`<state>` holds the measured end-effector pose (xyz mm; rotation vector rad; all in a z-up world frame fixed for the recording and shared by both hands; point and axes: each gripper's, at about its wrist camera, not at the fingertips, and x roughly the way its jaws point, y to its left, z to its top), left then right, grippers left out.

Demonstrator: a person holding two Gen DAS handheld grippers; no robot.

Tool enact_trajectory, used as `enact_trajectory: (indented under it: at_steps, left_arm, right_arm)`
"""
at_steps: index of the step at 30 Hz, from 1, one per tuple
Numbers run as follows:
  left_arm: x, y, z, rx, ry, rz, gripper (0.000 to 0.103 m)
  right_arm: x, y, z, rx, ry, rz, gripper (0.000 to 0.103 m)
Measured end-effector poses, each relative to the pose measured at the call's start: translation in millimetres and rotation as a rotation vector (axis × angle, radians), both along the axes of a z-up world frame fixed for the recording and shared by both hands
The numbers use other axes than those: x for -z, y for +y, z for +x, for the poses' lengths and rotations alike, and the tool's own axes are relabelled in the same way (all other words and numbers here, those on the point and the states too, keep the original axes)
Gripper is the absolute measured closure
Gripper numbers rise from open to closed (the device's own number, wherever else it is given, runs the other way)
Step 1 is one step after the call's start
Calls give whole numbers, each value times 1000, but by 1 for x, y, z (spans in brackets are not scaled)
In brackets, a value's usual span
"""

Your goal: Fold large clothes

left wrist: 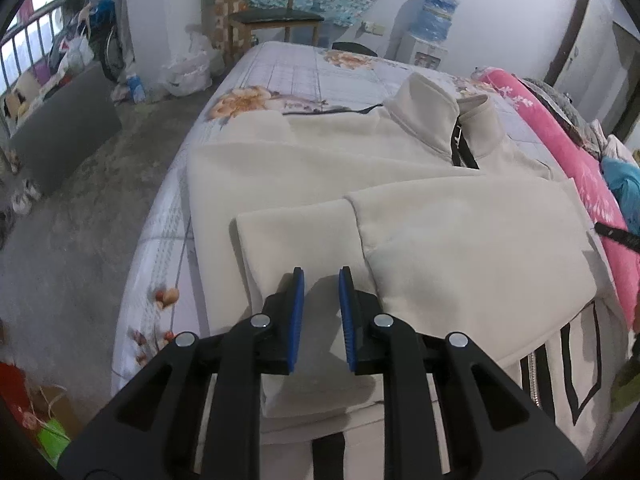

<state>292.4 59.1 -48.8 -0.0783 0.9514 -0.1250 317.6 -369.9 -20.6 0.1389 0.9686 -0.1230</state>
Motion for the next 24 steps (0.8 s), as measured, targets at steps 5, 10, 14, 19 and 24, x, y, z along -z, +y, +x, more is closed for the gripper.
enact_trajectory:
  at_steps: [5,10,14,19,24]
  left_arm:
    - [2,-5,13,-10,-6,21,85]
    - [-3,-8,18,-19,-8,47,85]
    - [-1,2,19,-32,-13,49,85]
    - [-1,-2,22,-36,-41,84,85]
    - [-19,-3,6,-46,-72,96,74]
  right_arm:
    - [-10,35,9,-156,-17,82,83]
    - [3,59,31,-203,25,113,74]
    - [26,62,42,-200,68,68,70]
    - [24,46,47,-103,36,106,71]
    - [-3,59,12,-115,-6,138,56]
